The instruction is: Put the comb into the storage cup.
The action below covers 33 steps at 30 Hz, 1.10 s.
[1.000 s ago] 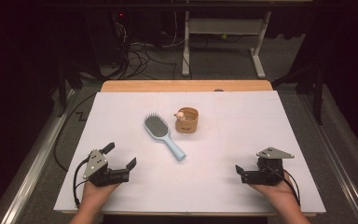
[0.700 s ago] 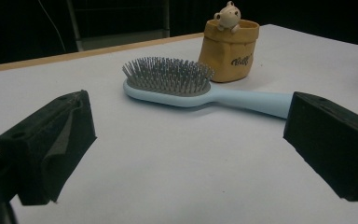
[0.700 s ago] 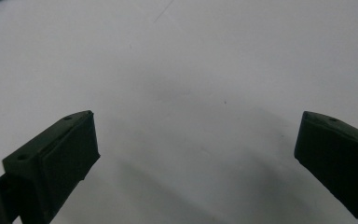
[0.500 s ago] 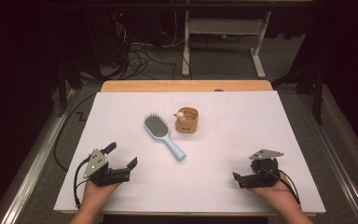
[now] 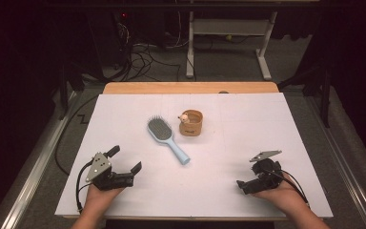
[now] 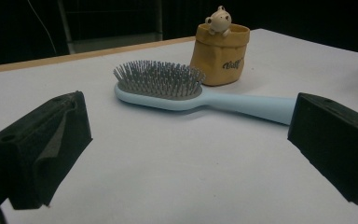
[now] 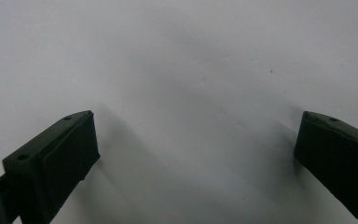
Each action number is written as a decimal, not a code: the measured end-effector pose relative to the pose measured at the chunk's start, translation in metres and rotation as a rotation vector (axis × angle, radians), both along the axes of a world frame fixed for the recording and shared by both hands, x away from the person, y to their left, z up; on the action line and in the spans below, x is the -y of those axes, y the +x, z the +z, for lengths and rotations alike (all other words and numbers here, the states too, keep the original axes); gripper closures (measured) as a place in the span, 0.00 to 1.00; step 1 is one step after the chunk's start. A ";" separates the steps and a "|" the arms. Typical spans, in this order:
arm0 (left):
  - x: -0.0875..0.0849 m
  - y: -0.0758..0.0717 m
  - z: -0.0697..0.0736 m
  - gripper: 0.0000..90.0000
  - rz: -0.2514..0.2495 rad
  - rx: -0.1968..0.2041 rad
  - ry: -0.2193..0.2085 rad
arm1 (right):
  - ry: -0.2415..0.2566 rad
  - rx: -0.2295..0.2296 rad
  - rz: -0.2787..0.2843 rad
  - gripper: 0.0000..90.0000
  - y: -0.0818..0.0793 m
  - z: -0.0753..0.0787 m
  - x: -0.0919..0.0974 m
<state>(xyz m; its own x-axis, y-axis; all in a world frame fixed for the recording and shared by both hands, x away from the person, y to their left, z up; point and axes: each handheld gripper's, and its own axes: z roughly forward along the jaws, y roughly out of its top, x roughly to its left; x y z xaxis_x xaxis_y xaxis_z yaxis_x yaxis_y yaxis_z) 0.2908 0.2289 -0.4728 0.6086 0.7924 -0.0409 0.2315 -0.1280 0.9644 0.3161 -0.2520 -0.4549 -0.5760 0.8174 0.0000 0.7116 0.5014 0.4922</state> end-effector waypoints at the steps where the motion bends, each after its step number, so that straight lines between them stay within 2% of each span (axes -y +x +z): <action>1: 0.000 0.000 0.000 0.00 -0.002 -0.001 0.003 | 0.002 -0.012 0.005 0.00 0.001 0.001 -0.001; 5: 0.000 0.000 0.000 0.00 -0.002 -0.004 0.008 | -0.024 -0.044 0.029 0.00 0.002 0.004 -0.004; 10: -0.001 0.000 0.001 0.00 0.009 -0.001 -0.010 | -0.048 -0.085 0.068 0.00 0.005 0.009 -0.010; 12: -0.002 0.000 0.001 0.00 0.009 -0.003 0.002 | -0.055 -0.095 0.082 0.00 0.005 0.010 -0.012; 18: -0.002 0.001 0.001 0.01 0.012 -0.002 0.005 | -0.066 -0.122 0.107 0.00 0.006 0.011 -0.021; 26: -0.002 0.001 0.001 0.02 0.007 0.004 0.016 | -0.062 -0.137 0.127 0.01 0.009 0.013 -0.033; 33: -0.001 0.000 0.000 0.01 -0.008 0.009 0.010 | -0.066 -0.143 0.165 0.02 0.014 0.019 -0.055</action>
<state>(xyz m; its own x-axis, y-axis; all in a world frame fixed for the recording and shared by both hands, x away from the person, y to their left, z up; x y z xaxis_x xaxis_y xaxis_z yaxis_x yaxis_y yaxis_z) 0.2912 0.2294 -0.4724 0.6150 0.7880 -0.0279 0.2222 -0.1392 0.9650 0.3304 -0.1975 -0.4354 -0.7000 0.7130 0.0406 0.6772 0.6446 0.3547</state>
